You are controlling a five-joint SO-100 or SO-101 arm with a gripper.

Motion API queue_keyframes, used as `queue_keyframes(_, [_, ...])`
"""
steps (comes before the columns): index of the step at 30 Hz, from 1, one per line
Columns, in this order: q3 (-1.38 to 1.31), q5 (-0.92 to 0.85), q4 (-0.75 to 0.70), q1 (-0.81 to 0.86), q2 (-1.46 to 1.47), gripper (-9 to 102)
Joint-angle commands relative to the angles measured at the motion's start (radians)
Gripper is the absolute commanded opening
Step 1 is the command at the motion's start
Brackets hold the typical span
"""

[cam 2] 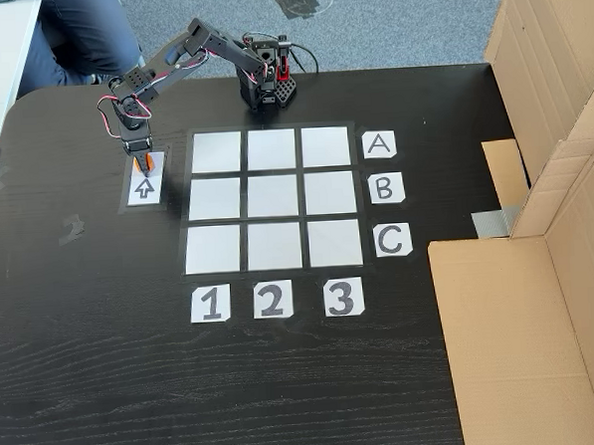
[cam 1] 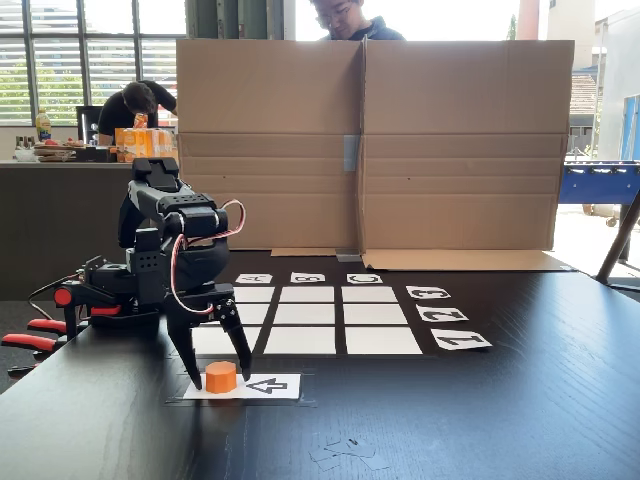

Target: Pick up the round, orange token and place it in the grid on square A1.

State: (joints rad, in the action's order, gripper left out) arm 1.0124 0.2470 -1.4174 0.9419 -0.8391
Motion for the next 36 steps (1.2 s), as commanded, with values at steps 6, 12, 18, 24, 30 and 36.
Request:
queue_keyframes(6, [-0.055, 0.008, 0.006, -0.011, -0.009, 13])
queue_keyframes(12, [-0.063, 0.009, -0.005, -0.011, -0.032, 11])
queue_keyframes(18, [-0.063, 0.012, -0.034, -0.011, -0.103, 11])
queue_keyframes(24, [-0.063, 0.015, -0.081, -0.012, -0.195, 11])
queue_keyframes(30, [-0.048, 0.018, -0.126, -0.006, -0.314, 11])
queue_keyframes(36, [-0.04, 0.029, -0.132, 0.005, -0.445, 11])
